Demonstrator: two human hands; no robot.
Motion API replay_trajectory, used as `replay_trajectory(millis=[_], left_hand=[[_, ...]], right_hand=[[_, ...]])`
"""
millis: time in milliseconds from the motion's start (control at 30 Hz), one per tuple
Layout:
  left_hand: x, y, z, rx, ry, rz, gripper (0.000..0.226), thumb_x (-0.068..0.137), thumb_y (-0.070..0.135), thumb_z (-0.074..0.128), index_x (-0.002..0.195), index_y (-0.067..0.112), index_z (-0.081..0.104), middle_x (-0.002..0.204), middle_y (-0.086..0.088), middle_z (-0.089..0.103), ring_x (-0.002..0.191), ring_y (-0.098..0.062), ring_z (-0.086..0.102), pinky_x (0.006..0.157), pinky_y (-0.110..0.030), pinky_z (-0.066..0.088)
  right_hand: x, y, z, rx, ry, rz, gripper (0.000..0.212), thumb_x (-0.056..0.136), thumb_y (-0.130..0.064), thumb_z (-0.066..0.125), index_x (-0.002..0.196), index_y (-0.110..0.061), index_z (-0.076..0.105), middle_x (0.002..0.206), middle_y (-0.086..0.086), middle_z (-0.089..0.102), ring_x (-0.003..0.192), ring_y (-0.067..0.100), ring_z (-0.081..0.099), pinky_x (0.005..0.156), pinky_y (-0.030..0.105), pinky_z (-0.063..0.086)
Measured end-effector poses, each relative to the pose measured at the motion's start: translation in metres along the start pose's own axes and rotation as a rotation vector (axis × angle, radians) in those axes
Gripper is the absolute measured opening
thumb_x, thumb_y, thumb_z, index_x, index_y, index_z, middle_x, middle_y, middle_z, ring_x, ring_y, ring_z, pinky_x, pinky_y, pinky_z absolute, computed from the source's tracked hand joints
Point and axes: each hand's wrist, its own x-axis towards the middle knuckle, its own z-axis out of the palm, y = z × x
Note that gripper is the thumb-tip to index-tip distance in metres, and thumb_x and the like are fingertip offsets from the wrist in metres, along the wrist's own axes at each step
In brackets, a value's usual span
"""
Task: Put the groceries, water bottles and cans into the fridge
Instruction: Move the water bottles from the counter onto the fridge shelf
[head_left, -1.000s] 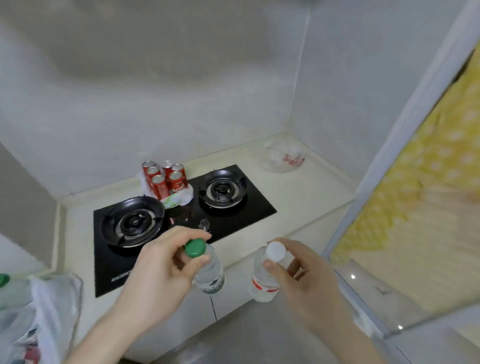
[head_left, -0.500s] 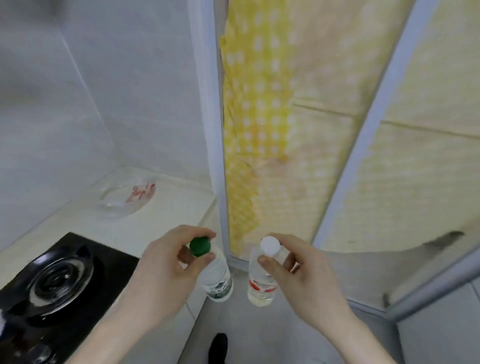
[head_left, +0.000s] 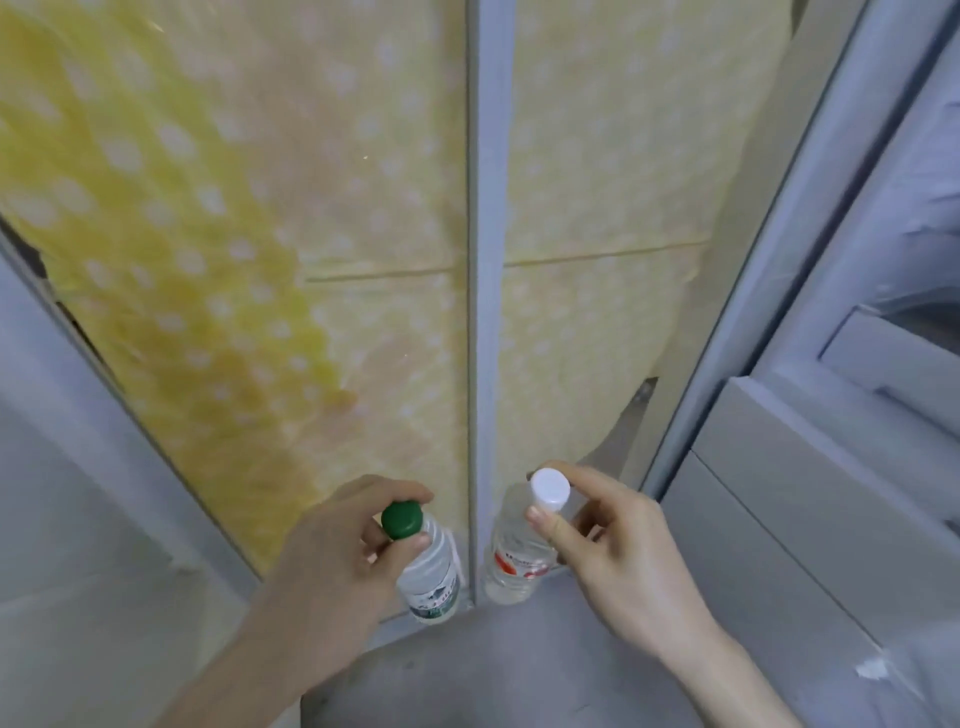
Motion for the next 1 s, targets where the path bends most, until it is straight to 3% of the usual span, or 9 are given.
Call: replay_trajectory(millis=[233,433,567,833,1000], left_hand=[[0.088,0.016,0.031,-0.077,-0.185,0.172,0.039,0.081,0.013,0.081,0.099,0.045,0.07,0.099,0.014,0.066,0.069,-0.017,0.062,0.074,-0.038,0.059],[0.147,0.047,0.086,-0.186,-0.278,0.26,0.038,0.081,0.015,0.083,0.1,0.046,0.071,0.078,0.011,0.063,0.061,-0.015,0.058,0.07,-0.041,0.058],[0.175,0.078,0.126,-0.204,-0.329,0.325,0.04,0.082,0.014,0.082,0.101,0.047,0.07,0.071,0.017,0.06,0.058,-0.01,0.055,0.066,-0.035,0.056],[0.223,0.14,0.192,-0.249,-0.369,0.422,0.037,0.081,0.012,0.082,0.099,0.043,0.073,0.089,0.014,0.067,0.064,-0.017,0.061,0.068,-0.035,0.057],[0.25,0.168,0.225,-0.256,-0.441,0.465,0.036,0.081,0.016,0.082,0.099,0.045,0.072,0.082,0.007,0.066,0.063,-0.018,0.061,0.069,-0.037,0.058]], right_hand=[[0.015,0.007,-0.04,-0.094,0.236,0.129,0.013,0.091,-0.033,0.075,0.103,-0.038,0.072,0.068,-0.026,0.059,0.055,0.007,0.048,0.055,0.012,0.035],[0.023,0.029,-0.091,-0.134,0.378,0.184,0.011,0.091,-0.034,0.074,0.098,-0.042,0.071,0.061,-0.02,0.055,0.052,0.006,0.043,0.052,0.013,0.033],[0.03,0.048,-0.128,-0.146,0.425,0.215,0.013,0.091,-0.034,0.074,0.099,-0.044,0.07,0.063,-0.021,0.059,0.051,0.012,0.049,0.053,0.015,0.038],[0.042,0.083,-0.193,-0.176,0.533,0.266,0.013,0.091,-0.039,0.073,0.102,-0.044,0.07,0.059,-0.014,0.058,0.056,0.024,0.057,0.055,0.022,0.042],[0.044,0.094,-0.219,-0.177,0.61,0.315,0.014,0.091,-0.035,0.074,0.102,-0.044,0.069,0.057,-0.017,0.058,0.053,0.022,0.06,0.054,0.02,0.042]])
